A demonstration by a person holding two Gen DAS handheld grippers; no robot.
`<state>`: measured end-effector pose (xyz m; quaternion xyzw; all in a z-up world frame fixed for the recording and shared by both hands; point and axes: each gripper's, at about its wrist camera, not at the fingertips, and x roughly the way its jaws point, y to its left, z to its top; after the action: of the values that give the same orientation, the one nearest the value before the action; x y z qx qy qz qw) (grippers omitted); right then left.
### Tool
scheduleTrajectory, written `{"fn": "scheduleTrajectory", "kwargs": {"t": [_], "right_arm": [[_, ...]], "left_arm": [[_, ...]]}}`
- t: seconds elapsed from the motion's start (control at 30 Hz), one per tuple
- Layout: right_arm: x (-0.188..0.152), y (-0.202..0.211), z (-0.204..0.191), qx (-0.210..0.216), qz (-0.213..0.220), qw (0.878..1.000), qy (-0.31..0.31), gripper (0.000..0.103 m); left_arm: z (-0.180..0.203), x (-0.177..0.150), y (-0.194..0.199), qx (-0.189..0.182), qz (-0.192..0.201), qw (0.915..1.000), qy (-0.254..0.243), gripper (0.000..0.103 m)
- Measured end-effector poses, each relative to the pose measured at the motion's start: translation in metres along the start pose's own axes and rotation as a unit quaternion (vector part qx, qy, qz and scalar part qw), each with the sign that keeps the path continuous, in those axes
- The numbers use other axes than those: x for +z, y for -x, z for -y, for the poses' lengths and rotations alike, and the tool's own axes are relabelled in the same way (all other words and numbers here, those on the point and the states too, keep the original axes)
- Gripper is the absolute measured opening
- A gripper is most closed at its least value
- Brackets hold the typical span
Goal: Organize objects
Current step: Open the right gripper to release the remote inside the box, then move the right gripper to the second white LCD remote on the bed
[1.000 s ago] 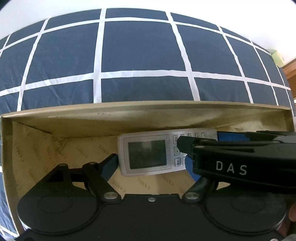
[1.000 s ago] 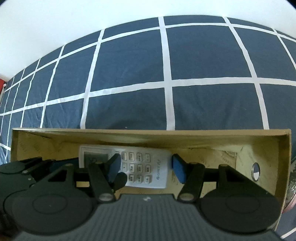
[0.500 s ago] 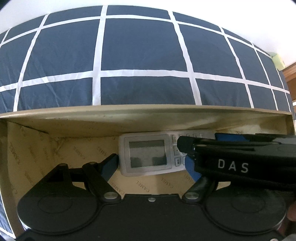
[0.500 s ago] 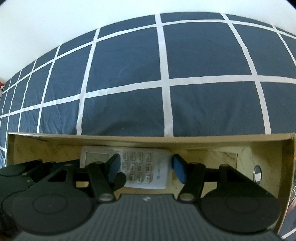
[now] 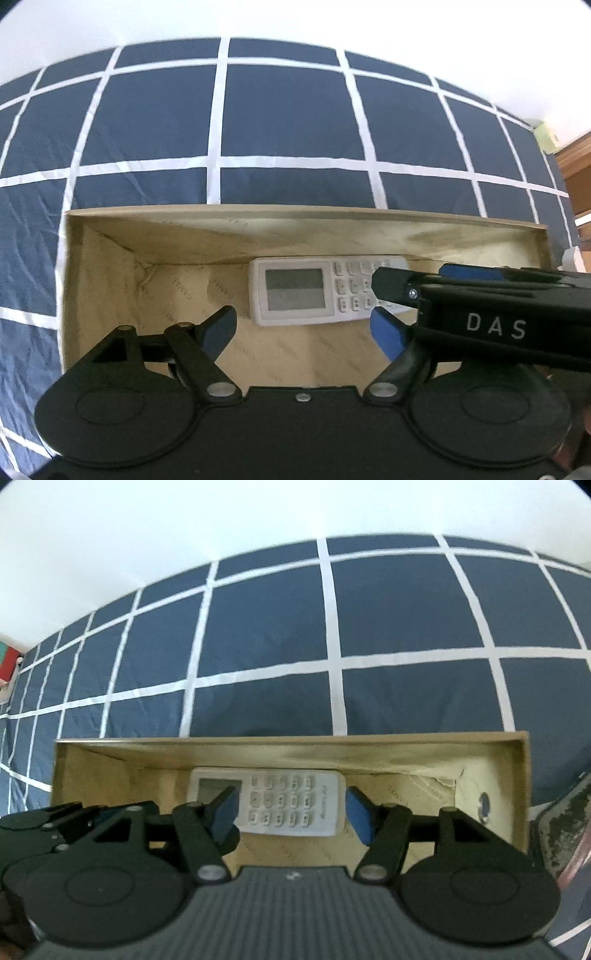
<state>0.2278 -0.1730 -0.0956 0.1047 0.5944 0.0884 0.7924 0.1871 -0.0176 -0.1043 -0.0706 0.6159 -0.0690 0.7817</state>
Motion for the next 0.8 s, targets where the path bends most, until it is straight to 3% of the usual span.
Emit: {"fn": "scheduleTrajectory", "kwargs": {"t": [0.5, 0.67, 0.8], "right_arm": [[-0.028, 0.075, 0.005, -0.003, 0.054, 0.999, -0.008, 0.101], [-0.046, 0.098, 0.013, -0.008, 0.070, 0.997, -0.016, 0.103], [-0.061, 0.115, 0.021, -0.011, 0.083, 0.996, -0.029, 0.103]], "left_arm": [[0.022, -0.032, 0.058, 0.010, 0.035, 0.9992, -0.017, 0.088], [0.038, -0.049, 0.073, 0.009, 0.042, 0.9985, -0.034, 0.090], [0.052, -0.063, 0.084, 0.011, 0.051, 0.9972, -0.053, 0.099]]}}
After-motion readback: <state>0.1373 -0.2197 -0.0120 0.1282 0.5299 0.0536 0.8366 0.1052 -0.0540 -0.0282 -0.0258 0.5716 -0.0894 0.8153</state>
